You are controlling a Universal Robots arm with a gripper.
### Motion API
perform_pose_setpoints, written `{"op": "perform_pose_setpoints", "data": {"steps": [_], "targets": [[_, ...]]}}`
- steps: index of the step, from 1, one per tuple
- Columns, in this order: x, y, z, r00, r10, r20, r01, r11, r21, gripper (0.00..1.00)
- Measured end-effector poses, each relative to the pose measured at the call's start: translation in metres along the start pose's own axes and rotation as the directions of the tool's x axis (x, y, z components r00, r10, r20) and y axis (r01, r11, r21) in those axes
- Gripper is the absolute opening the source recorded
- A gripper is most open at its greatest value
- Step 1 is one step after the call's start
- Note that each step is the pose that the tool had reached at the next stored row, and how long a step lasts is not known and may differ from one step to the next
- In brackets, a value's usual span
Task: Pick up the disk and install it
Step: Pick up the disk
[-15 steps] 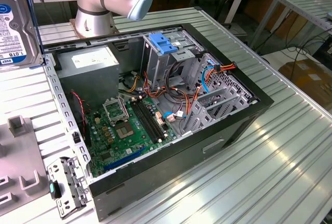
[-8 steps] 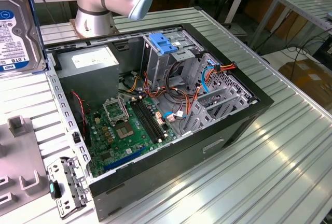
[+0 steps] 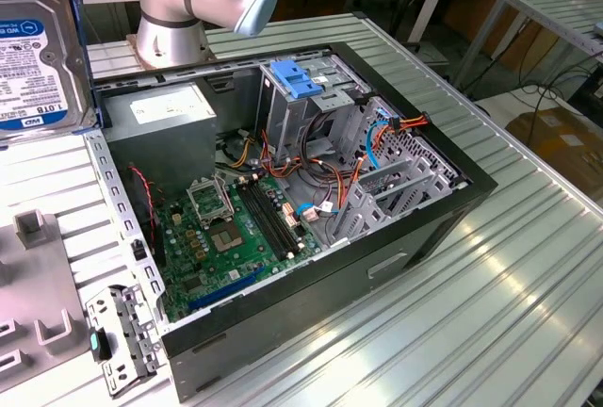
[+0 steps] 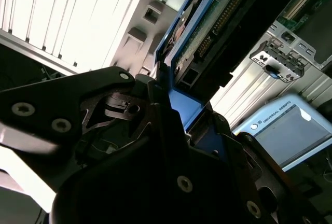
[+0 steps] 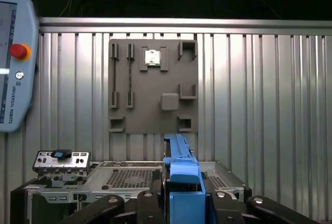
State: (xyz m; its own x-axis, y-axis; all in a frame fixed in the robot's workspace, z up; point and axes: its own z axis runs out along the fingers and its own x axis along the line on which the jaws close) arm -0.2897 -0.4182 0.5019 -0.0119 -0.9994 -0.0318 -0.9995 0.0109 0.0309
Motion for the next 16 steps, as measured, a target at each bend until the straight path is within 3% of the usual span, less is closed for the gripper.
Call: {"op": "perform_pose_setpoints", "data": {"steps": [3, 7, 12, 14, 16], "targets": [[0.0005, -0.0096, -0.0002, 1.0000, 0.000, 0.0000, 0.000, 1.0000, -0.0002, 0.37], [0.0014, -0.0286, -0.0006, 1.0000, 0.000, 0.0001, 0.000, 1.0000, -0.0005, 0.37], [0.0014, -0.0453, -0.0011, 1.0000, 0.000, 0.0000, 0.000, 1.0000, -0.0010, 0.37], [0.0014, -0.0547, -0.0013, 1.0000, 0.000, 0.0001, 0.000, 1.0000, -0.0011, 0.37], [0.0012, -0.0688, -0.0017, 1.0000, 0.001, 0.0000, -0.001, 1.0000, -0.0014, 0.37]]}}
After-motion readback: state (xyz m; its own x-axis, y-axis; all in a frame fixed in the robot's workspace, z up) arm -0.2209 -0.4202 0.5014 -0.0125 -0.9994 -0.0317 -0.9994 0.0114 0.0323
